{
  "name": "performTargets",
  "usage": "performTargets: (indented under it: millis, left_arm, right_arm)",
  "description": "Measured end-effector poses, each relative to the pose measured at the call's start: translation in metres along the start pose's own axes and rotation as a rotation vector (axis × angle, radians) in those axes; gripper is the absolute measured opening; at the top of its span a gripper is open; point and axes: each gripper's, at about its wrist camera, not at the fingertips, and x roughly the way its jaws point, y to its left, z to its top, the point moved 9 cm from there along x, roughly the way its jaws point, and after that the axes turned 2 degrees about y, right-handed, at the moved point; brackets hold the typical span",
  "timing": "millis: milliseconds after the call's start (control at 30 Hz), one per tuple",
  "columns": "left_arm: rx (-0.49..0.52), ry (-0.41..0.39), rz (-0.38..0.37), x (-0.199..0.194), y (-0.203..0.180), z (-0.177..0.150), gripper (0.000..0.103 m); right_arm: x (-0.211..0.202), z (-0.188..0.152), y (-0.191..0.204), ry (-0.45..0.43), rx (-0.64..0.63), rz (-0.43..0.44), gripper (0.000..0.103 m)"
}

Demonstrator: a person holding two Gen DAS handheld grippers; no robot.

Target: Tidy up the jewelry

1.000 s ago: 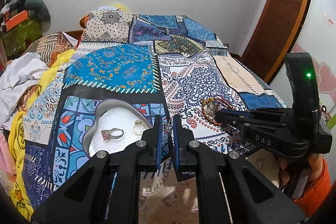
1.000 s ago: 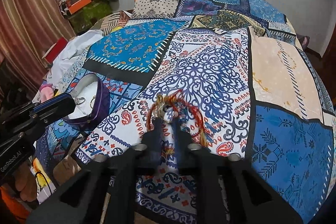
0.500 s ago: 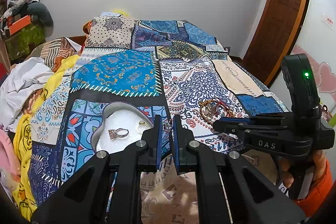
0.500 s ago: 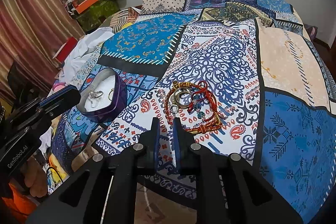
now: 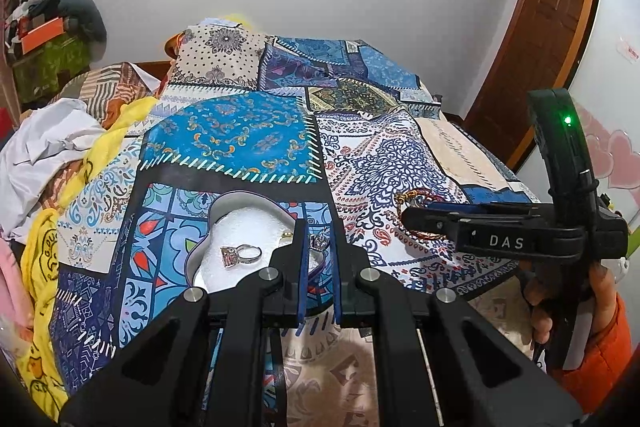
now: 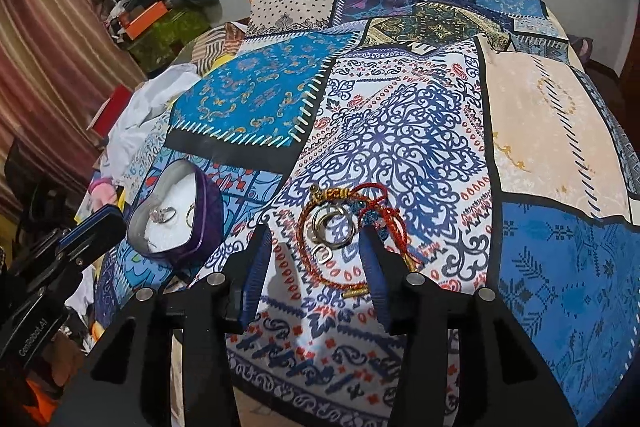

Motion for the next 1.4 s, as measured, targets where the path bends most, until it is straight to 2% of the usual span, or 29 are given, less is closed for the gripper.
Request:
performTargets:
  millis: [133,267,433,467,767,1067,1400]
  left_arm:
    - [-0.006,0.005,-0.005,0.004,0.001,-0.001,0.008]
    - [-0.004,0.006,-0.002,0.005,0.001,-0.001,0.008]
    - [-0.002,-0.003,0.005,-0.001,0.001,0.002,0.008]
    - [0.0,-0.008,0.008,-0.003,0.0,0.003,0.008]
    - [0.013,-0.05,0.024,-0.027,-0.003,0.01,0.008]
    - [0.011,-0.095,0.056,-0.052,0.008,0.018,0.008]
    - [-0.015,-0.12,0.106,-0.067,0.035,0.02,0.008]
  right_arm:
    - [0.003,0.005,-0.002,-0.01,-0.007,-0.011,0.041]
    - [0.005,0.006,-0.004,-0.021,-0.008,-0.031,0.024]
    - [0.002,0.006,-0.004,-0.036,-0.019,-0.034,0.022]
    - [0.0,0.006,-0.003,-0.042,-0.023,-0.036,0.019]
    - [-0.035,0.011,0.015,-0.13,-0.085,-0.063,0.019]
    - [-0.062,0.021,0.056,-0.205,-0.143,-0.011,0.019]
    - [-0.05,0.026,0.1,-0.201,-0.205,0.064,0.019]
